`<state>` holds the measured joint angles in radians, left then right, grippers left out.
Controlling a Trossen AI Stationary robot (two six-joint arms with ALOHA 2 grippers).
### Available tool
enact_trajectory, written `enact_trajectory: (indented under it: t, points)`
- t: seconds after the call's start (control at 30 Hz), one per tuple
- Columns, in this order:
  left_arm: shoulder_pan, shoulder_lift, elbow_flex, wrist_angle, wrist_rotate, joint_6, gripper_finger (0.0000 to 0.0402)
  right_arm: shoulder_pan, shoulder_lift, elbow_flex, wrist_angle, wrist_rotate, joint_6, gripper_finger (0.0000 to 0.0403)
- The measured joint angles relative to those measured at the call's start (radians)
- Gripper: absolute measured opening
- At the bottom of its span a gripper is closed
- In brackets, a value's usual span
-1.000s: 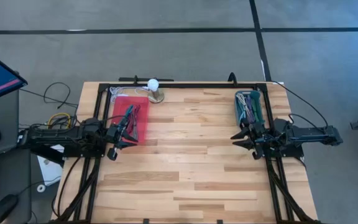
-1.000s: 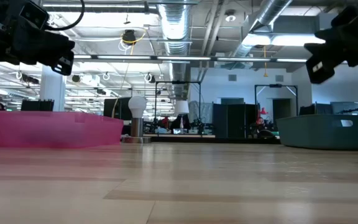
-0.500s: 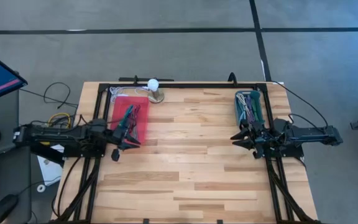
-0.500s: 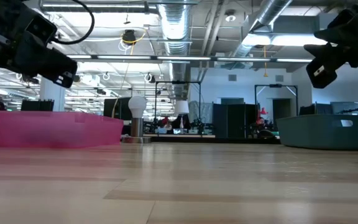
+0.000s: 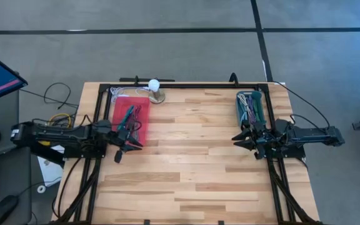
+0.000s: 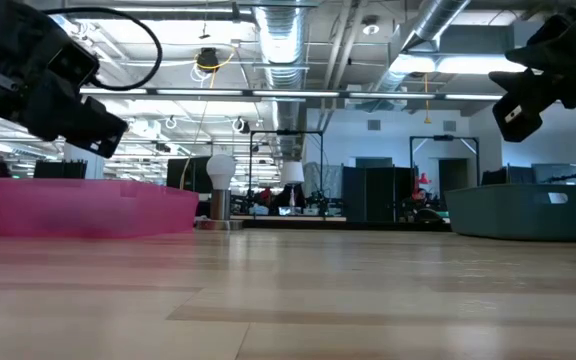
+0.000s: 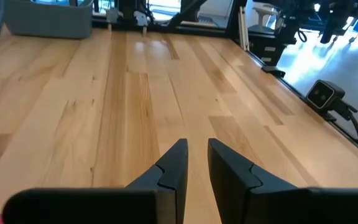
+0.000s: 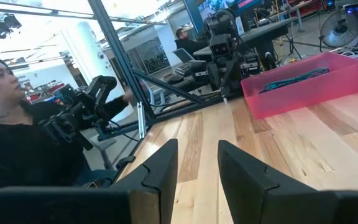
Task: Pick & Place USB Port
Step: Return to Home Position
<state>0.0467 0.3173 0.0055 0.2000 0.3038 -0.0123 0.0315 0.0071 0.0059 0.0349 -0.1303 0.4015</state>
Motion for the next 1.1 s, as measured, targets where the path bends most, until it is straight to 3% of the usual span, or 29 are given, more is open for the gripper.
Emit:
enact_trajectory:
  t: [1.1]
  points:
    - [0.0,0.045,0.0,0.004,0.0,0.0,0.0062,0.0,0.0,-0.001,0.0,0.0,0.0,0.0107]
